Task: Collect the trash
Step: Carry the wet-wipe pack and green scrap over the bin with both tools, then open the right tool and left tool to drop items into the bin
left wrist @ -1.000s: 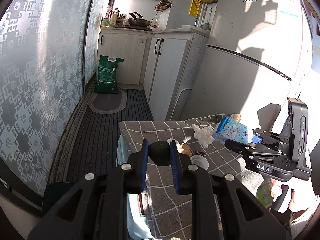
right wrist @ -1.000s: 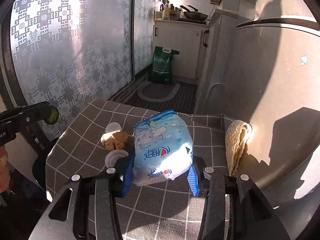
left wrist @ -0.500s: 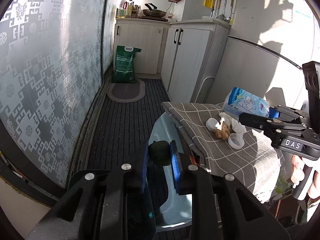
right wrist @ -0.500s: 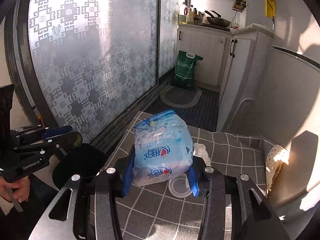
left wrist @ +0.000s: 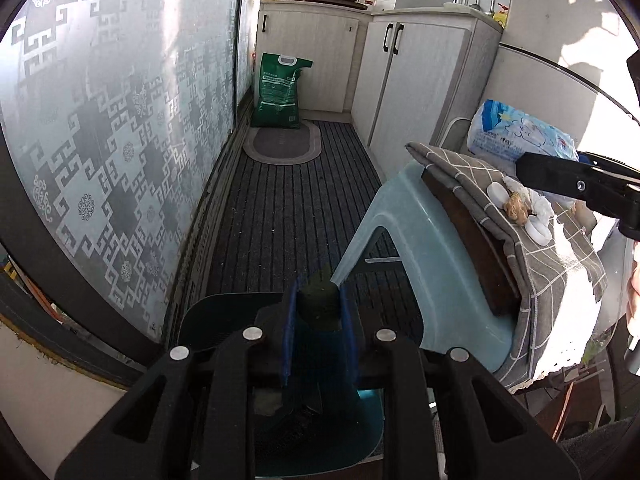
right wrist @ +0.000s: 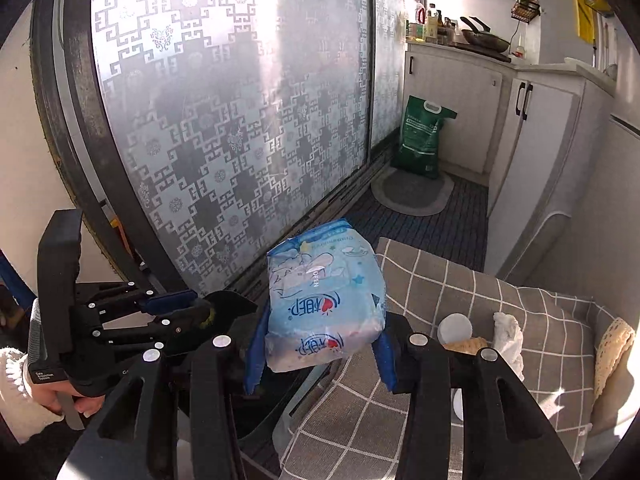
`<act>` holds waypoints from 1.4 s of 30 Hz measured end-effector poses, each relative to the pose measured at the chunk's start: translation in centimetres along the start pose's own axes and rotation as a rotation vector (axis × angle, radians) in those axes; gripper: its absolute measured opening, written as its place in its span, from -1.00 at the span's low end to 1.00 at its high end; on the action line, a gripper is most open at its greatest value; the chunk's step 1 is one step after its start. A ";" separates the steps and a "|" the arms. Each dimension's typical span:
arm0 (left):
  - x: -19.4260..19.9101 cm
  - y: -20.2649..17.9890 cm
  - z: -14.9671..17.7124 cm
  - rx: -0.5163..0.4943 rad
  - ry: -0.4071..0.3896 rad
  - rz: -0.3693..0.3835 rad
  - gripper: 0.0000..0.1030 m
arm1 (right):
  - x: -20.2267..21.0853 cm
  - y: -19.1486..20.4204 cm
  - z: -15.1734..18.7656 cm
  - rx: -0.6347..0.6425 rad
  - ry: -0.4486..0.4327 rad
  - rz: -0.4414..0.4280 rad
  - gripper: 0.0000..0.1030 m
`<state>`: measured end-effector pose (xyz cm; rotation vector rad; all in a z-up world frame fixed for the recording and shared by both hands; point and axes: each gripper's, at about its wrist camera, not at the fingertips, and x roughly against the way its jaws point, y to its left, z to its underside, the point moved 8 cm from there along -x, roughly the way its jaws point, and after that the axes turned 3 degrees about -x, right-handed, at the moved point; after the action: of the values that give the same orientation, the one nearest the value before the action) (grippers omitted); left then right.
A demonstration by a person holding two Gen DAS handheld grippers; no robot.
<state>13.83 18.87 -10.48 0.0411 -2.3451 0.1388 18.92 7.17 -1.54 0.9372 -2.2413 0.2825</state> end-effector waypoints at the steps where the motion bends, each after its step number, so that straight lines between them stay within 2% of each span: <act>1: -0.3 0.5 0.4 0.002 0.014 -0.003 -0.56 | -0.3 0.5 -0.1 0.004 0.005 -0.004 -0.12; 12: -2.3 3.4 4.1 0.005 0.119 -0.018 -0.55 | -3.3 5.4 -0.8 0.029 0.071 -0.057 -0.12; 18: -3.3 4.3 6.0 0.013 0.194 0.001 -0.52 | -5.6 7.4 0.3 0.038 0.152 -0.079 -0.12; 22: -3.4 5.0 6.7 0.013 0.209 -0.005 -0.52 | -7.4 8.1 1.4 0.036 0.214 -0.075 -0.12; 31: -2.2 6.1 6.0 0.040 0.175 0.004 -0.43 | -10.3 9.3 3.5 0.042 0.305 -0.075 -0.12; 36: -0.6 6.3 4.7 0.046 0.119 -0.006 -0.51 | -11.5 9.9 4.6 0.050 0.344 -0.079 -0.13; 42: 1.8 6.6 2.4 0.059 0.039 -0.013 -0.71 | -13.2 10.8 6.5 0.071 0.401 -0.080 -0.13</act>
<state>10.40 25.18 -11.48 0.0816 -2.3015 0.2014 14.85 19.30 -14.51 0.9134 -1.8330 0.4713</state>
